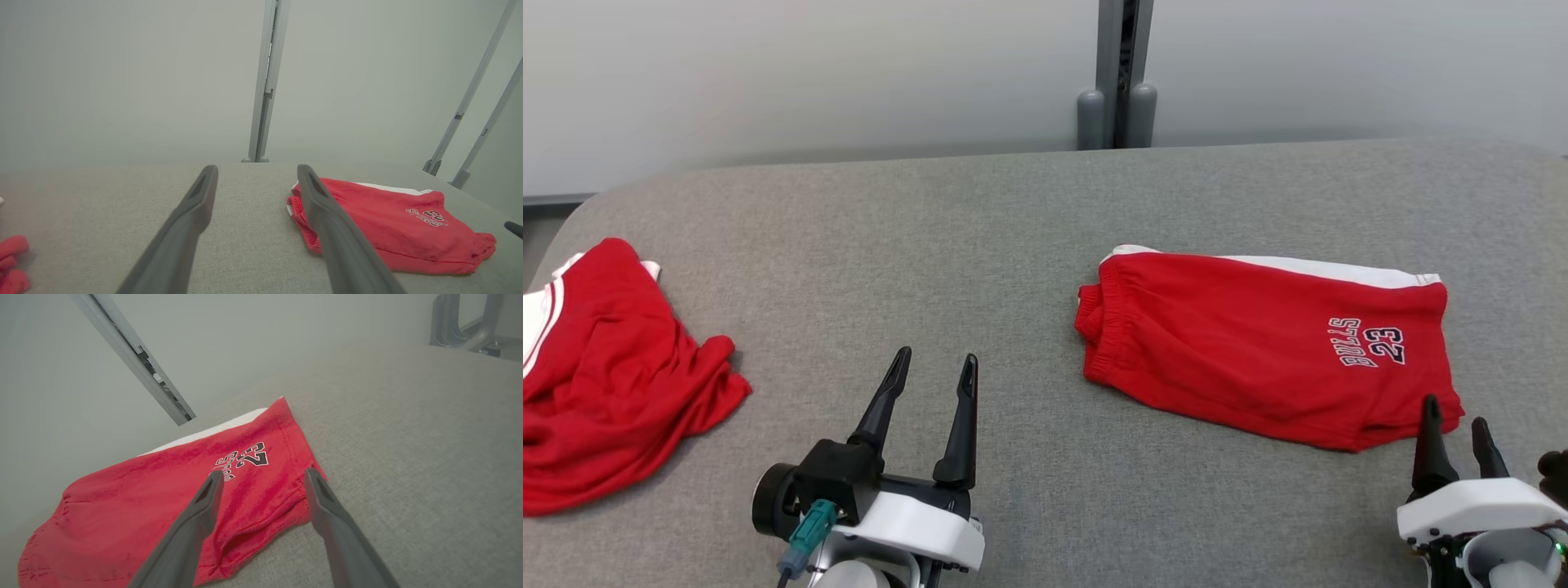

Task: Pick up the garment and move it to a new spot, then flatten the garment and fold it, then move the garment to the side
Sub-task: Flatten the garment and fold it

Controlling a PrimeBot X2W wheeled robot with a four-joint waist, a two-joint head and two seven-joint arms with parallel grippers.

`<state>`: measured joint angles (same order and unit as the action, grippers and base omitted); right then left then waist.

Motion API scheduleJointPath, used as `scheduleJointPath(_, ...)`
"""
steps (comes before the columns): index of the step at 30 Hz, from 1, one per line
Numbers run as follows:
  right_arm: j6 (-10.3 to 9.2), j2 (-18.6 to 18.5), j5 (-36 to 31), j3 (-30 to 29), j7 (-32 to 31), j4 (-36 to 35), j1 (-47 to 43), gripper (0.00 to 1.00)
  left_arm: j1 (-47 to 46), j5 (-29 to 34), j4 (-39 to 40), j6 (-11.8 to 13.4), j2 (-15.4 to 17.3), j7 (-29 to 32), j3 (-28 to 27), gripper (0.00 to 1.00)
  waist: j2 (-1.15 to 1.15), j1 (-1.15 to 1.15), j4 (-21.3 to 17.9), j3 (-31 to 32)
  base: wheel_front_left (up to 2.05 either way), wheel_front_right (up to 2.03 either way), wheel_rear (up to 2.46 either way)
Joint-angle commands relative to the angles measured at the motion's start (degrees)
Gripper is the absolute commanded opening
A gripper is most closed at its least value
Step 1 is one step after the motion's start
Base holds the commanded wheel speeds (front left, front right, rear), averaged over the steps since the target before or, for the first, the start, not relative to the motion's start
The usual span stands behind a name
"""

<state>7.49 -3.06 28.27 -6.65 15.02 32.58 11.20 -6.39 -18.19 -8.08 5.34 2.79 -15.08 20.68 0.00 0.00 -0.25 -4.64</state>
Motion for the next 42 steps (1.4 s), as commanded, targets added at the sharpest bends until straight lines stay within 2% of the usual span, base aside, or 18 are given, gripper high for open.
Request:
scheduleJointPath(1, 0.01, -0.2, 1.0, -0.4, 0.1, 1.4, 1.3, 1.0, -0.5, 0.3, -0.1, -0.1, 0.2, -0.1, -0.2, 1.0, 0.0, 0.0, 0.5, -0.6, 0.0, 0.0, 0.0)
scheduleJointPath(5, 0.01, -1.9, 4.2, -2.9, -0.1, 9.9, 5.8, 1.0, -1.4, 0.3, -0.4, -0.2, 0.2, -0.1, -0.1, 1.0, 0.0, 0.0, 1.6, -1.5, 0.0, 0.0, 0.0)
scheduleJointPath(10, 0.01, -3.5, 4.8, -5.5, 0.1, 18.3, 10.3, 1.0, -1.6, 0.5, -0.3, -0.5, 0.2, -0.1, 0.0, 1.0, 0.0, 0.0, 2.9, -2.4, 0.0, 0.0, 0.0)
scheduleJointPath(16, 0.01, -2.4, 7.2, -6.5, -0.3, 25.7, 14.6, 1.0, -2.1, 0.8, -0.2, -0.6, 0.2, -0.1, -0.1, 1.0, 0.0, 0.0, 3.7, -3.4, 0.0, 0.0, 0.0)
scheduleJointPath(17, 0.01, -2.0, 8.2, -6.4, -0.9, 26.6, 15.3, 0.46, -2.3, 0.8, -0.1, -0.7, 0.2, -0.1, 0.0, 1.0, 0.0, 0.0, 3.8, -3.6, 0.0, 0.0, 0.0)
scheduleJointPath(18, 0.01, -1.7, 9.0, -6.0, -1.3, 27.2, 15.7, 0.0, -2.5, 0.8, -0.1, -0.8, 0.2, -0.1, 0.0, 1.0, 0.0, 0.0, 4.0, -3.8, 0.0, 0.0, 0.0)
scheduleJointPath(20, 0.01, -1.6, 9.8, -5.1, -1.4, 27.6, 16.3, 0.0, -2.6, 1.0, -0.1, -0.8, 0.2, -0.1, 0.1, 1.0, 0.0, 0.0, 4.2, -3.9, 0.0, 0.0, 0.0)
scheduleJointPath(25, 0.01, -5.2, 8.9, -5.1, 0.2, 26.7, 17.9, 0.0, -2.6, 1.2, 0.1, -0.5, 0.2, -0.1, -0.3, 1.0, 0.0, 0.0, 4.4, -4.4, 0.0, 0.0, 0.0)
scheduleJointPath(29, 0.01, -8.0, 5.6, -8.2, 0.3, 23.7, 18.4, 0.0, -2.7, 1.3, 0.0, -0.7, 0.2, -0.1, -0.3, 1.0, 0.0, 0.0, 4.1, -4.6, 0.0, 0.0, 0.0)
scheduleJointPath(32, 0.01, -8.9, 4.1, -9.0, 0.3, 23.0, 19.1, 0.0, -2.8, 1.3, 0.0, -0.8, 0.2, -0.1, -0.2, 1.0, 0.0, 0.0, 3.9, -4.7, 0.0, 0.0, 0.0)
scheduleJointPath(38, 0.01, -8.5, 0.5, -7.5, 0.3, 21.2, 20.1, 0.0, -3.3, 1.0, -0.2, -1.0, 0.2, -0.1, 0.1, 1.0, 0.0, 0.0, 3.7, -5.0, 0.0, 0.0, 0.0)
scheduleJointPath(42, 0.01, -6.9, -0.9, -2.7, 0.3, 17.3, 19.1, 0.0, -3.3, 0.3, -0.5, -0.8, 0.2, -0.1, 0.4, 1.0, 0.0, 0.0, 3.8, -4.7, 0.0, 0.0, 0.0)
